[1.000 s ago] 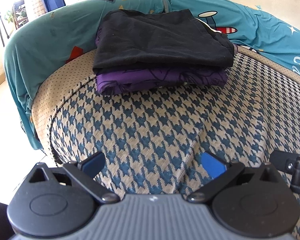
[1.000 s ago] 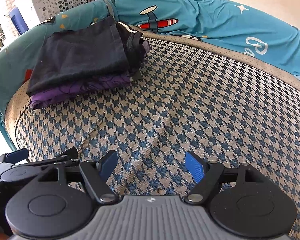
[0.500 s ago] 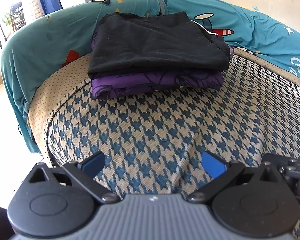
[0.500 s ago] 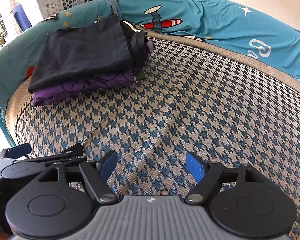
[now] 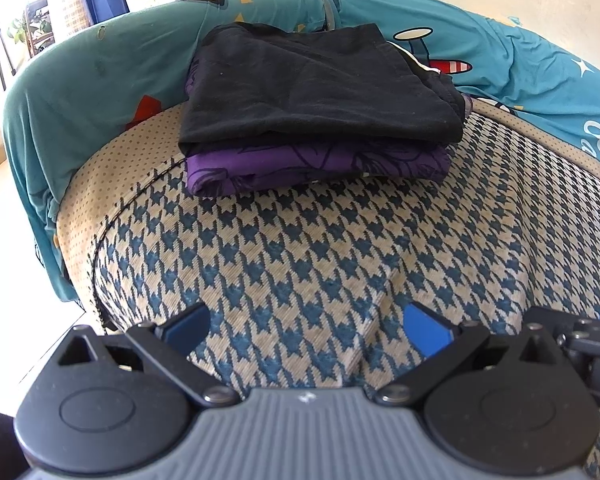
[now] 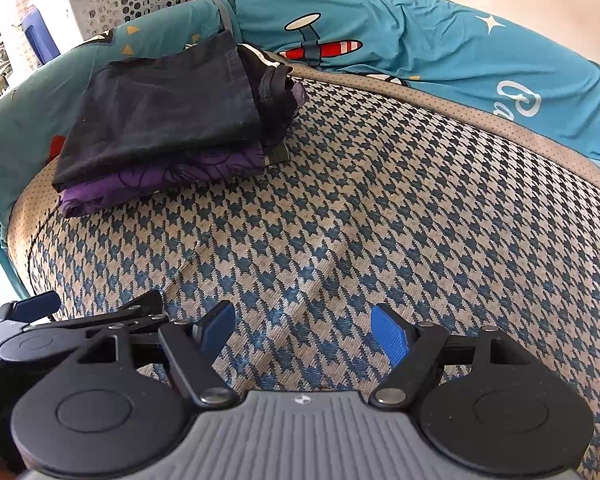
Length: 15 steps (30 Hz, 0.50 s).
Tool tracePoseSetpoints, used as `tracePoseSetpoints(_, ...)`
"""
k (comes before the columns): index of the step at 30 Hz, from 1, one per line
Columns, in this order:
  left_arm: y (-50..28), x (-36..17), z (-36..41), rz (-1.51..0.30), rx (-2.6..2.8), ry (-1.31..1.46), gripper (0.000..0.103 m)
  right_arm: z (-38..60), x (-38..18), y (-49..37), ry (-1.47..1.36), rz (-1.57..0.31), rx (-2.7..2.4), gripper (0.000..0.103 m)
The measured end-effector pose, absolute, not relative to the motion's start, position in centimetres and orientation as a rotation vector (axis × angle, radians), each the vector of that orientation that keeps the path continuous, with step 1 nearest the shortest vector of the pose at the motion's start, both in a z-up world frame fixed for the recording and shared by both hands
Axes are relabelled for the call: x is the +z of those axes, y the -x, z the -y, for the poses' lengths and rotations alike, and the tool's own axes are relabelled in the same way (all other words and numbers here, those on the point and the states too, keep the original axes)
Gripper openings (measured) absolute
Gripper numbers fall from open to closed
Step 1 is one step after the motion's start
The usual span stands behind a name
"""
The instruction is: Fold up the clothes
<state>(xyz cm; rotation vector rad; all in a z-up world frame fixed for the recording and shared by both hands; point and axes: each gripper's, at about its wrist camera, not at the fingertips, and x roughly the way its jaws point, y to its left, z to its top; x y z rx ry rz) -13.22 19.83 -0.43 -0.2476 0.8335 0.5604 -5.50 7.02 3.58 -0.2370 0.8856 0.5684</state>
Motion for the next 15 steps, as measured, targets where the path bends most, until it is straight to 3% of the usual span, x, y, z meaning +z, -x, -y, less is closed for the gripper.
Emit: tracePoseSetpoints(15,13.27,-0.52,-19.82,-0.836,0.567,0.248,0.103,-7.19,3.59,5.59,0.243,-0.882,0.576,0.075)
